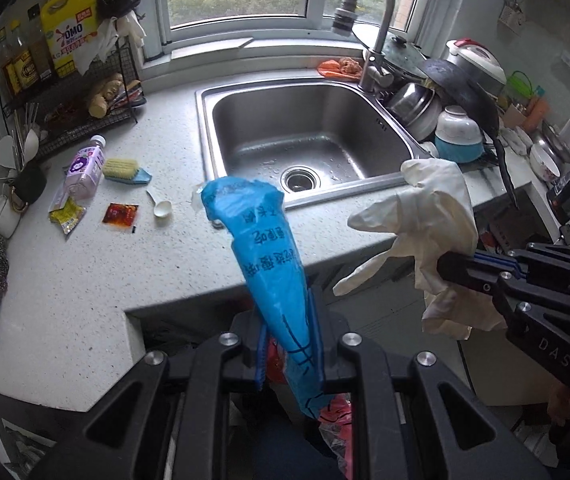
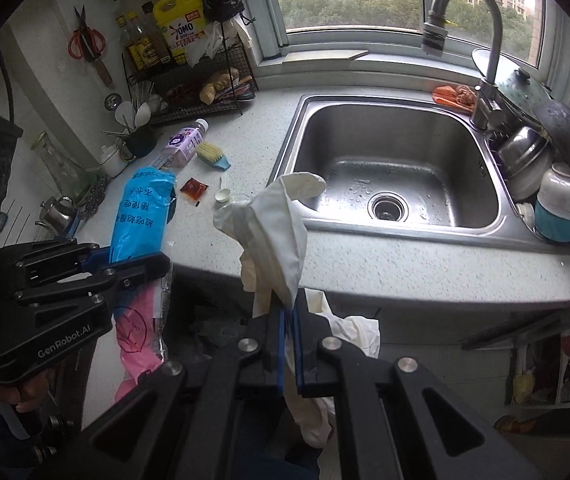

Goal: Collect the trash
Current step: 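Carry the bag and glove down over the red bin with both tools, then open the left tool over the bin while the right tool releases the glove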

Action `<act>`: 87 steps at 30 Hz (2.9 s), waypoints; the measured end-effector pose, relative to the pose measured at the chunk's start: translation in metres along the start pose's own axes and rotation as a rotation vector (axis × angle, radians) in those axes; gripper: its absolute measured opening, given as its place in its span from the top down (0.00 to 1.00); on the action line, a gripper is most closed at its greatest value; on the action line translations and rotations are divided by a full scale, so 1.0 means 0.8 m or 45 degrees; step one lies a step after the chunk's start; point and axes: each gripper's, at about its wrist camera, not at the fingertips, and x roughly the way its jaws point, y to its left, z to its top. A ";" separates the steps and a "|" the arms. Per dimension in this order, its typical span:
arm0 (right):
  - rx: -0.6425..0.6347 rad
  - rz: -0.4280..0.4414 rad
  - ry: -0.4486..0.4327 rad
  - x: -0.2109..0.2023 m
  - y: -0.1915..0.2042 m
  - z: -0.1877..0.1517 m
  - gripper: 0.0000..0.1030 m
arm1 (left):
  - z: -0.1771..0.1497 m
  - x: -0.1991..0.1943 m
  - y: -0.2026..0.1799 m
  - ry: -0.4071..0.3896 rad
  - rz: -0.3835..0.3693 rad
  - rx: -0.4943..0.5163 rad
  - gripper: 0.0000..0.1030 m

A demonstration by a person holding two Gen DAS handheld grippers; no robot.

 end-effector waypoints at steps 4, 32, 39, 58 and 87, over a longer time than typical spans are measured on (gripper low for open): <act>0.053 -0.006 0.012 -0.012 -0.016 -0.028 0.97 | -0.017 0.000 -0.033 0.022 -0.002 0.030 0.85; 0.191 -0.021 0.283 0.180 -0.092 -0.140 0.97 | -0.106 0.256 -0.040 0.330 -0.044 -0.018 0.85; 0.166 -0.026 0.319 0.267 -0.106 -0.170 0.97 | -0.150 0.355 -0.016 0.409 -0.046 -0.080 0.85; 0.250 -0.046 0.395 0.386 -0.142 -0.233 0.97 | -0.176 0.483 -0.015 0.395 -0.083 -0.088 0.33; 0.039 0.047 0.502 0.440 -0.076 -0.223 0.97 | -0.232 0.418 0.066 0.394 0.134 -0.229 0.00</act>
